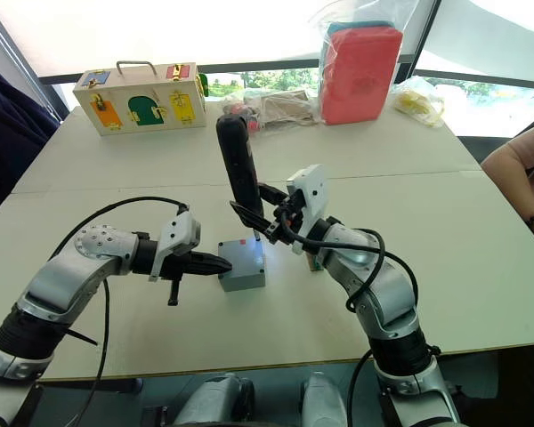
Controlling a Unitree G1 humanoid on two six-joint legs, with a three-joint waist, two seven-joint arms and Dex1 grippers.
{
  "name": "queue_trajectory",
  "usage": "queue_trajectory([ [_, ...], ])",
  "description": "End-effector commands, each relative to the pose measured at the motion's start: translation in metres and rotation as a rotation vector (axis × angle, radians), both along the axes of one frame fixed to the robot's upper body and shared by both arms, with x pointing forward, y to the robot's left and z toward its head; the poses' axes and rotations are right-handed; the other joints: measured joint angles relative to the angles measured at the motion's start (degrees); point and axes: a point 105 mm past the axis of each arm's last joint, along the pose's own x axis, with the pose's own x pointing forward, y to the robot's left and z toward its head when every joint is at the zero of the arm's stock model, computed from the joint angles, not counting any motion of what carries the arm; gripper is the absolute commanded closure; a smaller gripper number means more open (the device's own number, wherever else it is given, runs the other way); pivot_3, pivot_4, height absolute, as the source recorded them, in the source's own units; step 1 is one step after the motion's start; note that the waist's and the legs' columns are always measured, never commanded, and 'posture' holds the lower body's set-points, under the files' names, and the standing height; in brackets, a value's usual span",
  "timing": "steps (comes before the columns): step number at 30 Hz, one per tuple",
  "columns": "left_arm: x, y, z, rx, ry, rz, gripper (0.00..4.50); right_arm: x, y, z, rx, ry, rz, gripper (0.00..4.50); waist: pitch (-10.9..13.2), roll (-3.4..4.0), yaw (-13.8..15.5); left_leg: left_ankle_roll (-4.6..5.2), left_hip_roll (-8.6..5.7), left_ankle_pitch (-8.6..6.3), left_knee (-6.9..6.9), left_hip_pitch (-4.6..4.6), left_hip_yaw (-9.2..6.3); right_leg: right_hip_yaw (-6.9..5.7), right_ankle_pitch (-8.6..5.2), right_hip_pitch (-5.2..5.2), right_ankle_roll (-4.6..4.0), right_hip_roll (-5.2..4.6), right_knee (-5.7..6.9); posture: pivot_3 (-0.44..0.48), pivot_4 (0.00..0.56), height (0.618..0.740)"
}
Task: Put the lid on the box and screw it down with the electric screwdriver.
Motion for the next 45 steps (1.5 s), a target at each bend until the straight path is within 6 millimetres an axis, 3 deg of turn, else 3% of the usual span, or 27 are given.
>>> queue_trajectory([
  [1, -0.001, 0.008, -0.019, 0.065, 0.053, 0.029, 4.5, -0.002, 0.006, -0.03, -0.039, 0.131, 0.026, 2.54, 0.0, 0.0, 0.0, 0.0, 0.0, 0.0, 0.0, 0.0, 0.0, 0.0, 0.0, 0.0, 0.0, 0.0, 0.0, 0.0, 0.15, 0.74],
  [5, 0.001, 0.008, -0.02, 0.067, 0.049, 0.027, 4.5, 0.0, 0.002, -0.023, -0.028, 0.109, 0.012, 2.54, 0.0, 0.0, 0.1, 0.0, 0.0, 0.0, 0.0, 0.0, 0.0, 0.0, 0.0, 0.0, 0.0, 0.0, 0.0, 0.0, 0.15, 0.74],
  [8, 0.002, 0.004, -0.019, 0.064, 0.047, 0.024, 4.5, 0.001, -0.001, -0.007, -0.03, 0.043, 0.005, 2.54, 0.0, 0.03, 0.1, 0.0, 0.0, 0.0, 0.02, 0.0, 0.0, 0.0, 0.0, 0.0, -0.01, 0.0, 0.02, 0.0, 0.15, 0.74],
  [12, 0.003, -0.004, -0.012, 0.05, 0.045, 0.023, 4.5, 0.0, -0.006, 0.047, 0.038, -0.068, 0.012, 2.54, 0.4, 0.22, 0.2, 0.0, 0.0, 0.0, 0.16, -0.06, 0.0, 0.0, 0.02, 0.01, -0.02, -0.01, 0.04, 0.0, 0.15, 0.74],
  [15, 0.003, -0.011, -0.007, 0.042, 0.04, 0.021, 4.5, -0.001, -0.012, 0.07, 0.088, -0.09, 0.016, 2.54, 0.8, 0.22, 0.4, -0.01, -0.01, 0.01, 0.23, -0.34, 0.0, -0.01, 0.04, -0.21, -0.02, 0.0, 0.08, 0.0, 0.15, 0.74],
  [17, 0.002, -0.014, -0.004, 0.037, 0.036, 0.021, 4.5, -0.003, -0.016, 0.093, 0.178, -0.095, 0.037, 2.54, 0.9, 0.2, 0.4, -0.14, -0.04, 0.12, 0.43, -1.02, 0.0, -0.01, 0.23, -0.71, 0.17, 0.03, 0.34, 0.0, 0.15, 0.74],
  [20, 0.0, -0.017, 0.003, 0.015, 0.026, 0.034, 4.5, -0.004, -0.028, 0.127, 0.315, -0.095, 0.06, 2.54, 1.1, 0.27, 0.3, -0.57, -0.06, 0.37, 0.41, -1.1, 0.0, -0.02, 0.27, -0.8, 0.24, 0.08, 0.4, 0.0, 0.15, 0.74],
  [22, -0.001, -0.017, 0.016, -0.037, 0.023, 0.049, 4.5, -0.001, -0.039, 0.142, 0.365, -0.087, 0.033, 2.54, 1.2, 0.26, 0.3, -0.58, -0.06, 0.39, 0.39, -1.1, -0.01, -0.04, 0.26, -0.8, 0.24, 0.1, 0.41, 0.0, 0.15, 0.74],
  [24, 0.005, -0.016, 0.043, -0.14, -0.028, 0.086, 4.5, 0.009, -0.058, 0.151, 0.365, -0.038, -0.046, 2.54, 1.6, 0.24, 0.3, -0.58, -0.05, 0.39, 0.38, -1.09, -0.03, -0.06, 0.26, -0.79, 0.24, 0.11, 0.41, 0.0, 0.15, 0.74],
  [26, 0.005, -0.012, 0.068, -0.225, -0.056, 0.102, 4.5, 0.021, -0.084, 0.14, 0.27, 0.133, -0.114, 2.54, 2.1, -0.09, 0.4, -0.37, -0.05, 0.28, 0.46, -1.09, -0.04, -0.06, 0.28, -0.8, 0.24, 0.09, 0.5, 0.0, 0.15, 0.74],
  [29, -0.007, -0.011, 0.081, -0.262, -0.036, 0.064, 4.5, 0.025, -0.113, 0.114, 0.078, 0.348, -0.206, 2.54, 2.4, -0.1, 0.5, -0.32, -0.04, 0.25, 0.84, -1.31, -0.21, -0.21, 0.27, -0.87, 0.21, 0.06, 0.75, 0.0, 0.15, 0.74],
  [30, -0.013, -0.012, 0.083, -0.274, -0.025, 0.047, 4.5, 0.023, -0.121, 0.107, 0.029, 0.393, -0.232, 2.54, 2.6, 0.11, 0.4, -0.24, -0.03, 0.2, 0.99, -1.41, -0.21, -0.23, 0.27, -0.88, 0.21, 0.06, 0.79, 0.0, 0.15, 0.74],
  [32, -0.028, -0.014, 0.081, -0.272, 0.034, -0.005, 4.5, 0.019, -0.152, 0.072, -0.151, 0.549, -0.345, 2.54, 2.6, 0.26, 0.3, -0.2, -0.04, 0.19, 1.16, -1.74, -0.15, -0.22, 0.27, -1.1, 0.22, 0.02, 0.83, 0.0, 0.15, 0.74],
  [34, -0.041, -0.014, 0.067, -0.192, 0.041, -0.038, 4.5, 0.01, -0.182, 0.038, -0.241, 0.743, -0.411, 2.54, 2.6, 0.21, 0.4, -0.48, -0.05, 0.37, 1.23, -2.09, -0.06, -0.2, 0.26, -1.46, 0.24, 0.05, 0.94, 0.0, 0.15, 0.74],
  [38, -0.051, -0.01, 0.041, -0.047, 0.012, -0.059, 4.5, 0.0, -0.201, 0.01, -0.223, 0.956, -0.419, 2.54, 2.7, 0.26, -0.2, -0.41, -0.04, 0.34, 1.23, -2.07, 0.2, -0.11, 0.26, -1.47, 0.25, 0.09, 0.91, 0.0, 0.15, 0.74],
  [45, -0.053, -0.002, 0.028, -0.011, 0.007, -0.014, 4.5, 0.005, -0.211, -0.028, -0.242, 1.151, -0.489, 2.54, 2.8, 0.23, 0.2, -0.05, 0.09, 0.37, 1.46, -1.94, 0.2, -0.03, 0.41, -1.45, 0.16, 0.22, 1.12, 0.0, 0.15, 0.74],
])
